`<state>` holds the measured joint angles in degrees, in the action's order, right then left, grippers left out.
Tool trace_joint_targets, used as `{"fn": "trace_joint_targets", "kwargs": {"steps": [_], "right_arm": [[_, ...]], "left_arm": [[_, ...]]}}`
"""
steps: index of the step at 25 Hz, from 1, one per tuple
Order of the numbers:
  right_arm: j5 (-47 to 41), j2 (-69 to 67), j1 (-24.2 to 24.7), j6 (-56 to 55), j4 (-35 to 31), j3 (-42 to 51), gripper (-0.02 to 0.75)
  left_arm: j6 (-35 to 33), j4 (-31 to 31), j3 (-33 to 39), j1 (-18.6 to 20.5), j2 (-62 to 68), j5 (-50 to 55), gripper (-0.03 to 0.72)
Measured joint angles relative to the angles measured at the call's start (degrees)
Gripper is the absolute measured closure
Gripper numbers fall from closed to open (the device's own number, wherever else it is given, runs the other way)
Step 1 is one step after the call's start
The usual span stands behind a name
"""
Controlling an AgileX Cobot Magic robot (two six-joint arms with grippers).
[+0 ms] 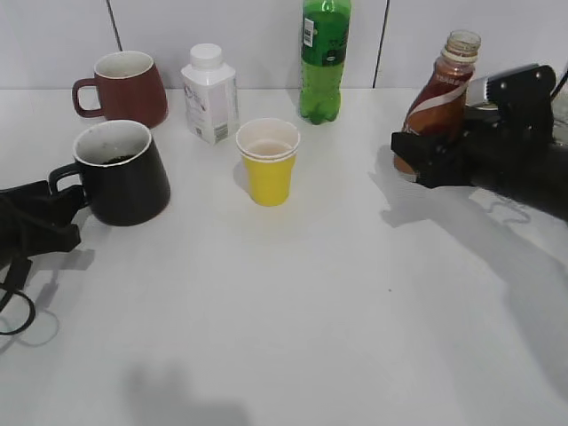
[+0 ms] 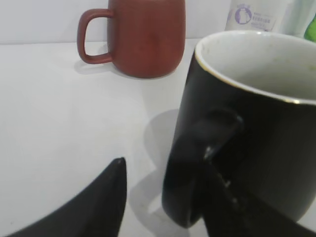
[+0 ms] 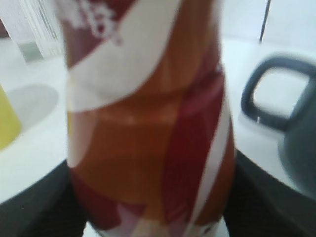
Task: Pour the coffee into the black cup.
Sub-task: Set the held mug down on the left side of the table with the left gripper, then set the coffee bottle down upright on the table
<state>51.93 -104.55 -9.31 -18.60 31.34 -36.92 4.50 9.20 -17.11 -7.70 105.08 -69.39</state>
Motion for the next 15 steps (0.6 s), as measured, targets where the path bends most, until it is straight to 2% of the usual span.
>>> {"fn": "trace_joint_targets", "kwargs": {"steps": [9, 15], "right_arm": [[4.0, -7.1, 0.0, 2.0, -2.4, -0.1, 0.195], [6.8, -9.3, 0.0, 2.5, -3.0, -0.2, 0.195]], "left_arm": [[0.0, 3.1, 0.2, 0.0, -1.6, 0.5, 0.298], [0.0, 3.6, 0.2, 0.0, -6.2, 7.0, 0.298]]}}
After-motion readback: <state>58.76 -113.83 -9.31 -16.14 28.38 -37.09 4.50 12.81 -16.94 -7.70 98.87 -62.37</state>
